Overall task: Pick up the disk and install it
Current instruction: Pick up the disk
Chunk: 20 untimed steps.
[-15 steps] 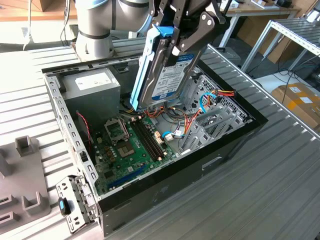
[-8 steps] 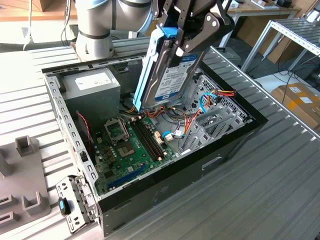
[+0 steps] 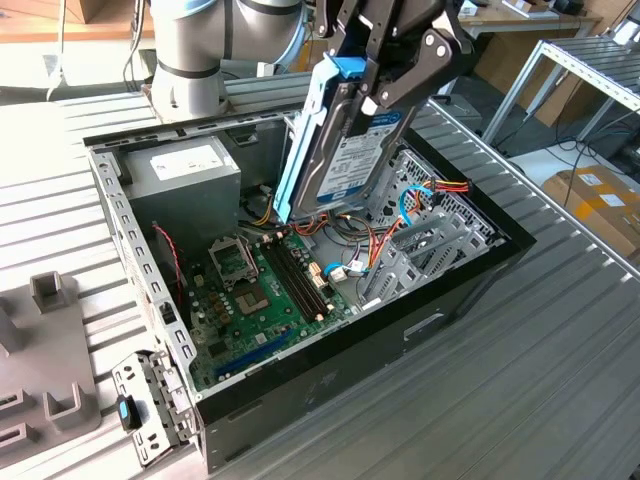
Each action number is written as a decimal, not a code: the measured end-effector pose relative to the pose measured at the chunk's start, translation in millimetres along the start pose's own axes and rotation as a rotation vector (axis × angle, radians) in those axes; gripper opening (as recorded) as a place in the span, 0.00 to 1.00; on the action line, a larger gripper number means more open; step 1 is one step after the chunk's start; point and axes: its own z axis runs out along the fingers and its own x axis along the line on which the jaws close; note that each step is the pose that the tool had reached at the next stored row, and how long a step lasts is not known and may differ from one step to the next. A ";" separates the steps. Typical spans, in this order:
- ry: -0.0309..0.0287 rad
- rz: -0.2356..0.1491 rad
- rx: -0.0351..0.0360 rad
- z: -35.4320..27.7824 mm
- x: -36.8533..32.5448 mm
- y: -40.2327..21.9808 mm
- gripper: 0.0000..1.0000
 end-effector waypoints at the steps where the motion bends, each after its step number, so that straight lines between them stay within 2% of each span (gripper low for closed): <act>1: -0.0001 0.000 0.0000 0.0 0.5 -0.7 0.37; 20: -0.0001 0.000 0.0000 -1.2 9.8 -16.6 0.37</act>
